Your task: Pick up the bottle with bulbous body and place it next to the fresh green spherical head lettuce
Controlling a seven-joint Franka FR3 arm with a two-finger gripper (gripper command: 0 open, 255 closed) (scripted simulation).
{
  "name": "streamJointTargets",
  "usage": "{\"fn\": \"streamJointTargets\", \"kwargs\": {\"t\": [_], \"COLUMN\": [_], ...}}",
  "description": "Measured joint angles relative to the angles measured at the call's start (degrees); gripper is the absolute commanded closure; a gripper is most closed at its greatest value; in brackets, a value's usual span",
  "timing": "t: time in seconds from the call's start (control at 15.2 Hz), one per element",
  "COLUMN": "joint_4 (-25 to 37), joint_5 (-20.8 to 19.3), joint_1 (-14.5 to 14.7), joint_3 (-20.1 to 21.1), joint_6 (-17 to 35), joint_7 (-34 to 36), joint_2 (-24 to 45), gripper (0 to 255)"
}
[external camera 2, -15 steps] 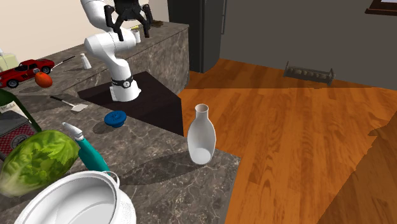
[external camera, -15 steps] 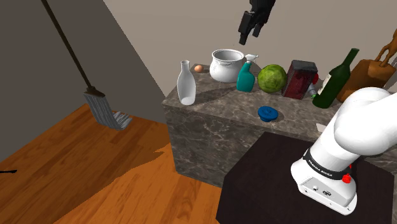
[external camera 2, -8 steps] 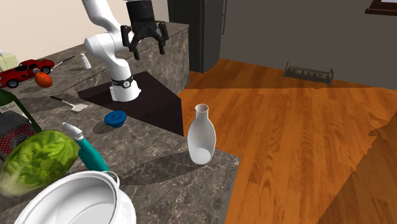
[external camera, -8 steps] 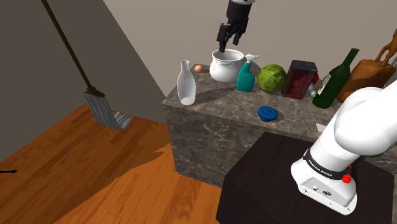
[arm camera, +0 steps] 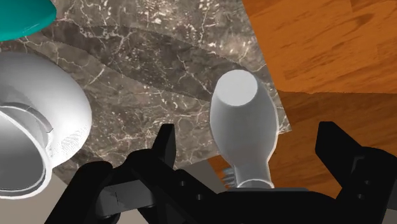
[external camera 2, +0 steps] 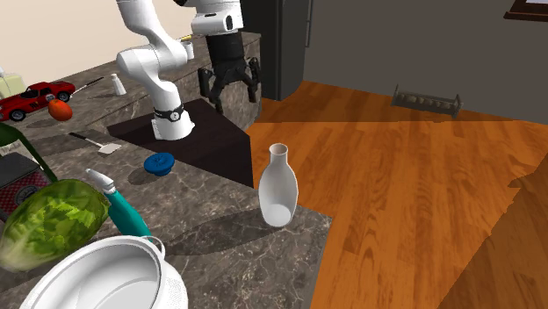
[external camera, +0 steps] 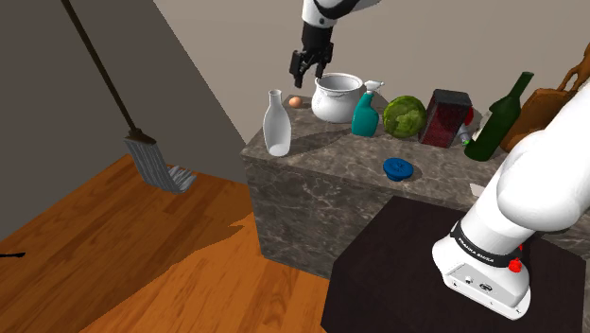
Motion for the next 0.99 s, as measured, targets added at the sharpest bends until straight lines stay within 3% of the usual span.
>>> {"fn": "streamJointTargets", "kwargs": {"t": [0.59, 0.99], "joint_4": [17.01, 17.76], "joint_5": [0.46, 0.35], "joint_1": [0.79, 0.92], "joint_3": [0.68, 0.68], "joint_6": [2.79, 5.9], "joint_7": [2.05, 2.36], "joint_2": [19.73, 23.58], "gripper": [0, 0]}}
